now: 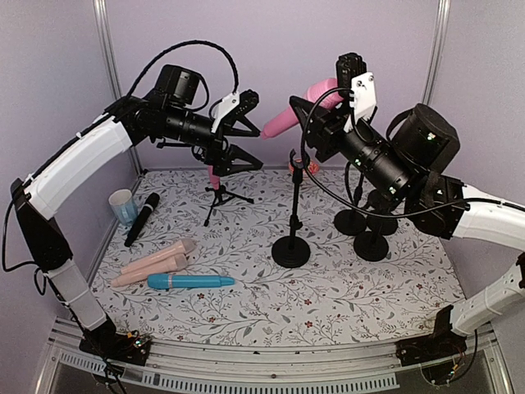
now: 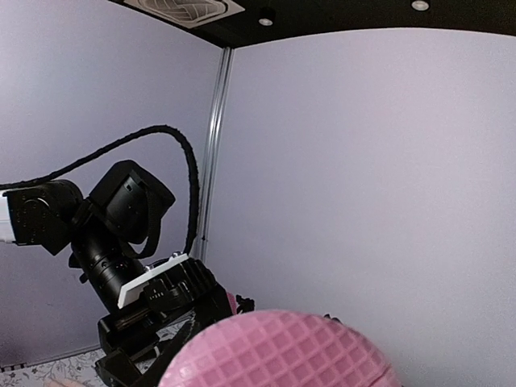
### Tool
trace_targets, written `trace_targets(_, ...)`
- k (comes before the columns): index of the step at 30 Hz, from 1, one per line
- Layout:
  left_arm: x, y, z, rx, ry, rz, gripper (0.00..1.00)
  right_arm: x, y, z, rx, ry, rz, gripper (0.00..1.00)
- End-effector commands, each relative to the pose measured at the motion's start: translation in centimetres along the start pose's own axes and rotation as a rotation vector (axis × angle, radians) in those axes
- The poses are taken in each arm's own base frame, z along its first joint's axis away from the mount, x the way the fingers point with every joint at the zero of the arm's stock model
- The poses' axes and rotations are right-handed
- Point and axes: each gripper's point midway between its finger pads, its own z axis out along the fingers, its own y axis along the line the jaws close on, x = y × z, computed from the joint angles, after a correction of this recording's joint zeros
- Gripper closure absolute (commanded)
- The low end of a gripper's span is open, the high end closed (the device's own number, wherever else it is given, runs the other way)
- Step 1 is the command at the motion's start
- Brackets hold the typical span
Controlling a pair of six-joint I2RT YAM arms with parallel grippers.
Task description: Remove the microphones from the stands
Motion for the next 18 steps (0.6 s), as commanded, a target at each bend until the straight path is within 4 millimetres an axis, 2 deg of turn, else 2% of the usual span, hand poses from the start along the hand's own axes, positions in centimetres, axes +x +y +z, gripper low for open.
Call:
trace_targets(1, 1.4, -0.7, -0.6, 0.002, 0.058, 0.026, 0.05, 1.5, 3.3, 1.7, -0.161, 0.06, 0.152, 0.95)
trace_targets(6, 1.2, -1.4, -1.4, 0.015, 0.06, 0.042, 0.17, 4.0, 5.1, 3.5, -0.217, 0.117, 0.189, 0.95)
trace_targets(10, 1.3, -2.0, -2.0, 0.019, 0.071, 0.06, 0.34, 5.1, 6.2, 4.4, -0.249, 0.136, 0.217, 0.95)
trace_targets(14, 1.4, -2.2, -2.6, 0.011, 0.081, 0.077, 0.56, 5.7, 6.4, 5.1, -0.259, 0.147, 0.231, 0.92)
trace_targets(16, 1.5, -2.3, -2.8, 0.007, 0.084, 0.086, 0.75, 5.9, 6.2, 5.3, -0.262, 0.151, 0.245, 0.84)
trace_targets(18, 2.0, -2.3, -2.9, 0.004, 0.097, 0.089, 0.89, 6.0, 6.0, 5.4, -0.259, 0.155, 0.258, 0.64)
